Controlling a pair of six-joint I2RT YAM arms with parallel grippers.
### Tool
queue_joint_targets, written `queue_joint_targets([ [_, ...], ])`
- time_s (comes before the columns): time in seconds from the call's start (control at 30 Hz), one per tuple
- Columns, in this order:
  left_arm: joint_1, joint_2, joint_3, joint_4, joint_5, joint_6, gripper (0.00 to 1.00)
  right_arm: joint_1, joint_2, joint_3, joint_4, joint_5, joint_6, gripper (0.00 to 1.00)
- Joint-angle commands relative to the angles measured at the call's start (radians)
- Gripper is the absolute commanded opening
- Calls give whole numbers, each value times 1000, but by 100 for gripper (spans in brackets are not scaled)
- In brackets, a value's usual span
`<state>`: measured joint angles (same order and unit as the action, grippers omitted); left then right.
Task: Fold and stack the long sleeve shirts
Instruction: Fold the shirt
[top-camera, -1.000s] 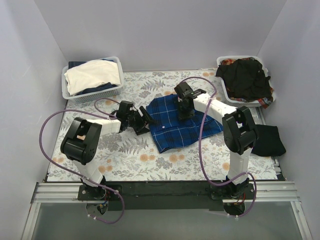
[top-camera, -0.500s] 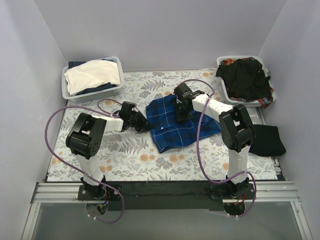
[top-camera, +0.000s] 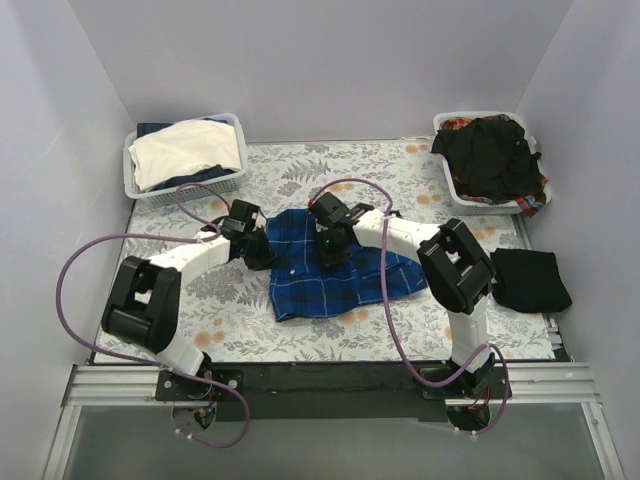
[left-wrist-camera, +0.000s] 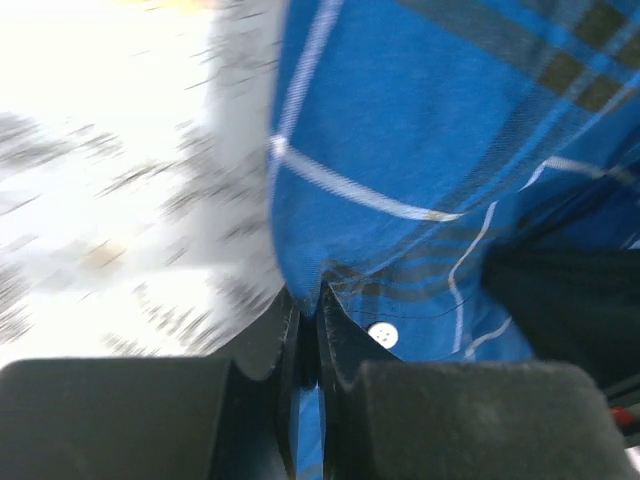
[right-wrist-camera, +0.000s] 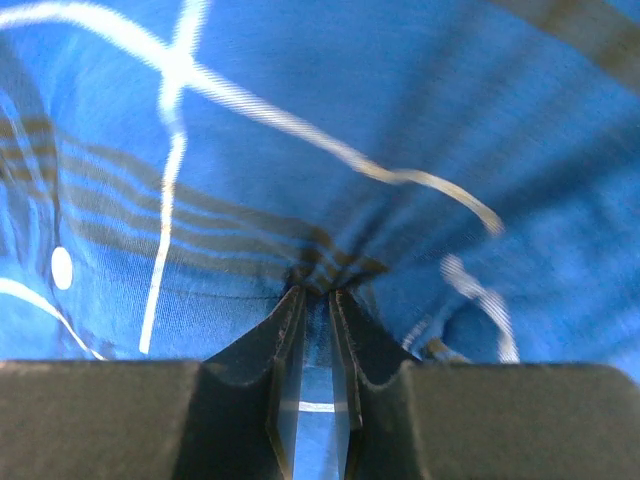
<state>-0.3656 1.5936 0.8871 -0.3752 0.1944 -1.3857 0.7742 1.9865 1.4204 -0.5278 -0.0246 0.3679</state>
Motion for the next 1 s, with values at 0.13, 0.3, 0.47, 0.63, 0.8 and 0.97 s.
queue_joint_targets([
  [0.13, 27, -236, -31, -238, -125, 140, 0, 80, -37, 18, -60, 104, 115, 23],
  [0.3, 30, -288, -34, -277, -162, 139, 0, 62, -83, 15, -98, 181, 115, 23],
  [0.47, 33, -319, -25, -307, -176, 146, 0, 45, -121, -40, -104, 207, 118, 23],
  [0.63, 31, -330, -37, -304, -148, 149, 0, 39, -95, -15, -110, 193, 106, 23],
  [0.8, 33, -339, -37, -311, -142, 148, 0, 40, -132, 76, -121, 206, 108, 23],
  [0.97, 33, -345, -43, -314, -116, 126, 0, 43, -132, 159, -118, 196, 91, 24],
])
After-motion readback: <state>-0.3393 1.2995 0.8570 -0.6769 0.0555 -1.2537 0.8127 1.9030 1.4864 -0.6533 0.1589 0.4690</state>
